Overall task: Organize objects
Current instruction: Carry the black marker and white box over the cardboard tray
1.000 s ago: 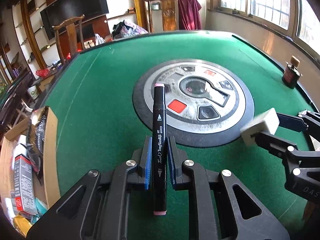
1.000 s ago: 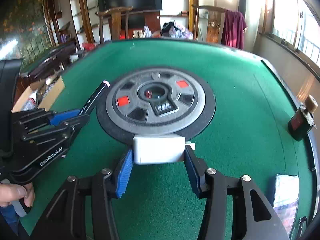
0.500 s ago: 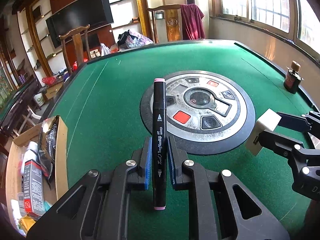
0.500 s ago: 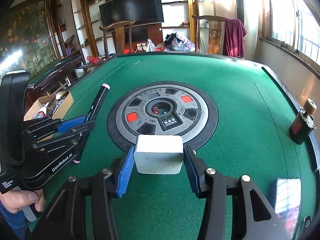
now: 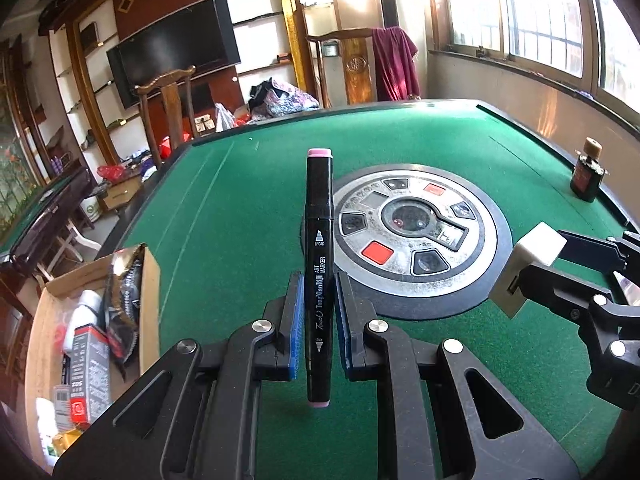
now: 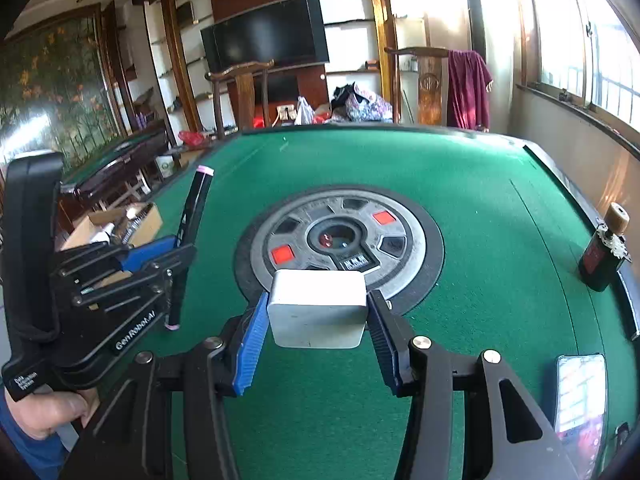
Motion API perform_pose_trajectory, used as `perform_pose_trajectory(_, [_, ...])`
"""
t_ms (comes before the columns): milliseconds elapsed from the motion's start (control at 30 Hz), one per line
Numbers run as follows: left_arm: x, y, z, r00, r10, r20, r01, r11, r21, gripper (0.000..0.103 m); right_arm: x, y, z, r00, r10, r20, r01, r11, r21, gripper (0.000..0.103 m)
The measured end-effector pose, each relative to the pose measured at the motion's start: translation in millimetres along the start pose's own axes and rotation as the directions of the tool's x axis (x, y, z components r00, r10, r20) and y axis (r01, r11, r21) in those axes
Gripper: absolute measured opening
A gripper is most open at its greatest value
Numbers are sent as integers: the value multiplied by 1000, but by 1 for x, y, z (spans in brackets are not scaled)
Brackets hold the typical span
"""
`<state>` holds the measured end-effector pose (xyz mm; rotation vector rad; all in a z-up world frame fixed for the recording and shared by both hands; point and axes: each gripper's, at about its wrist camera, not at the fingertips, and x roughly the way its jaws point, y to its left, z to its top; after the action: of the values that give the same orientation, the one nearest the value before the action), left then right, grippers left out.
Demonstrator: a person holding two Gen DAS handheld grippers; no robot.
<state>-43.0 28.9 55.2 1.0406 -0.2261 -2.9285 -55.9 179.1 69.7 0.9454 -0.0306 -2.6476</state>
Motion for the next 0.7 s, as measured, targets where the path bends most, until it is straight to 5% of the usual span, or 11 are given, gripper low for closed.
perform_pose_trajectory(700, [-67, 53, -32, 990, 93, 104, -87, 994, -66, 15, -6, 78, -9, 993, 115, -2, -115, 993, -31, 49])
